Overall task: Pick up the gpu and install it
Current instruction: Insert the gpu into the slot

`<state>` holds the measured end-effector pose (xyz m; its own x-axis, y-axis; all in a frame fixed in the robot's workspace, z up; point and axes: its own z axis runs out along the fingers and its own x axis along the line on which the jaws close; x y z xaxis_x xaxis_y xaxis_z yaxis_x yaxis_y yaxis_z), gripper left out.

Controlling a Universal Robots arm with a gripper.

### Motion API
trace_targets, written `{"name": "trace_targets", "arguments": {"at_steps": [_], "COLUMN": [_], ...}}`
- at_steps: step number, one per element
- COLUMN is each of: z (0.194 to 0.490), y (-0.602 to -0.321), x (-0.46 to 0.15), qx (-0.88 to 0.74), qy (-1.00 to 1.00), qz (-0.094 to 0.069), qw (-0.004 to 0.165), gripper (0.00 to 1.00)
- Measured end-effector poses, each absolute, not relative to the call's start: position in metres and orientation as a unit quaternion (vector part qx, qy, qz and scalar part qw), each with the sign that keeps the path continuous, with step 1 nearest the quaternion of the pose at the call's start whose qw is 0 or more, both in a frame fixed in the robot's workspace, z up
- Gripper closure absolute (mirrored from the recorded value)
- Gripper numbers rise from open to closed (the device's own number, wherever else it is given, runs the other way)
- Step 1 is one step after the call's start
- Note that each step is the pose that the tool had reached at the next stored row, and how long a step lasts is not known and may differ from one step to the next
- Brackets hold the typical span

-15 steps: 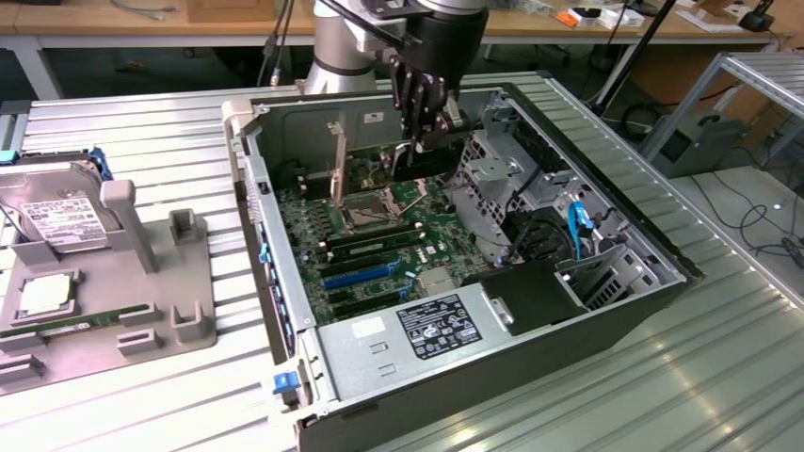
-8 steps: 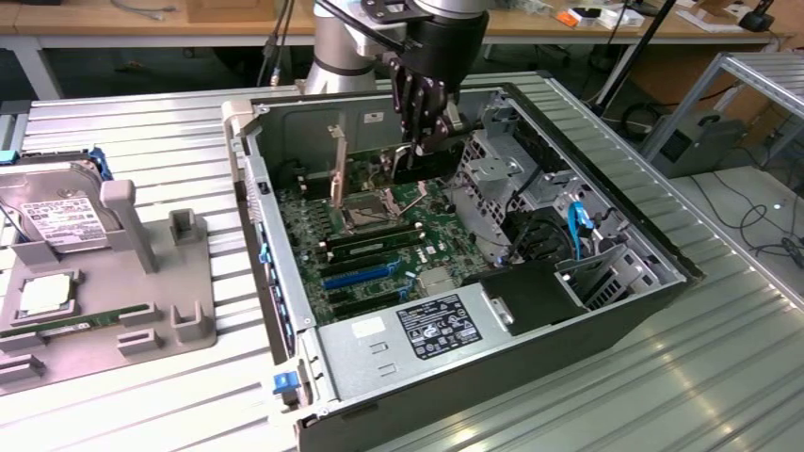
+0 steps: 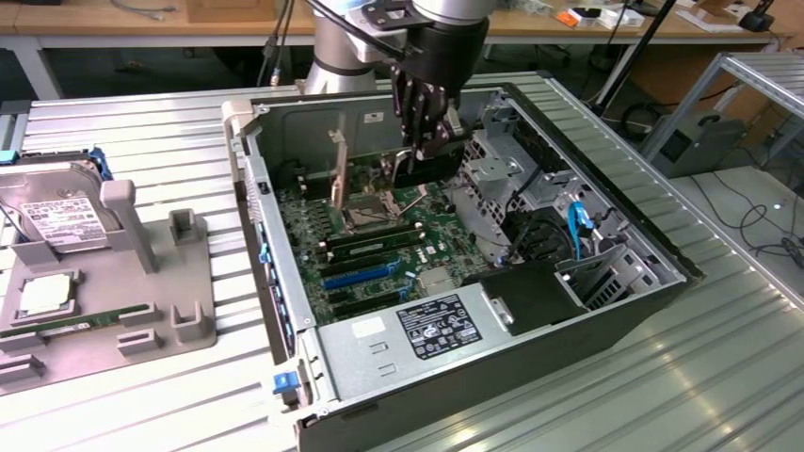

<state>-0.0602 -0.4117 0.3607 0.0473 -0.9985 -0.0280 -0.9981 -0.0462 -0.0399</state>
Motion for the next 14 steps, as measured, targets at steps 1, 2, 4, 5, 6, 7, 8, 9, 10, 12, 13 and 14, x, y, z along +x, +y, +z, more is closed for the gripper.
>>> {"name": "trace_targets", "arguments": {"at_steps": [1, 2, 4, 5, 6, 7, 8, 9, 10, 12, 13, 14], "z": [0.3602, 0.3597, 0.3587, 0.3584, 0.3581, 0.3577, 0.357, 0.3566, 0.3561, 0.3552, 0.3549, 0.3545], "y": [-0.412, -0.4125, -0.4132, -0.4135, -0.4136, -0.4139, -0.4144, -0.4147, -0.4151, -0.4157, -0.4159, -0.4162], "x": [-0.0602, -0.0602, -0.0602, -0.0602, -0.0602, -0.0602, -0.0602, -0.0602, -0.0602, -0.0602, -0.0602, -0.0602], "qx": [-0.723, -0.723, -0.723, -0.723, -0.723, -0.723, -0.723, -0.723, -0.723, -0.723, -0.723, -0.723], "qy": [0.69, 0.69, 0.69, 0.69, 0.69, 0.69, 0.69, 0.69, 0.69, 0.69, 0.69, 0.69], "qz": [-0.004, -0.004, -0.004, -0.004, -0.004, -0.004, -0.004, -0.004, -0.004, -0.004, -0.004, -0.004], "qw": [0.024, 0.024, 0.024, 0.024, 0.024, 0.024, 0.024, 0.024, 0.024, 0.024, 0.024, 0.024], "gripper": [0.73, 0.73, 0.73, 0.73, 0.73, 0.73, 0.73, 0.73, 0.73, 0.73, 0.73, 0.73]}}
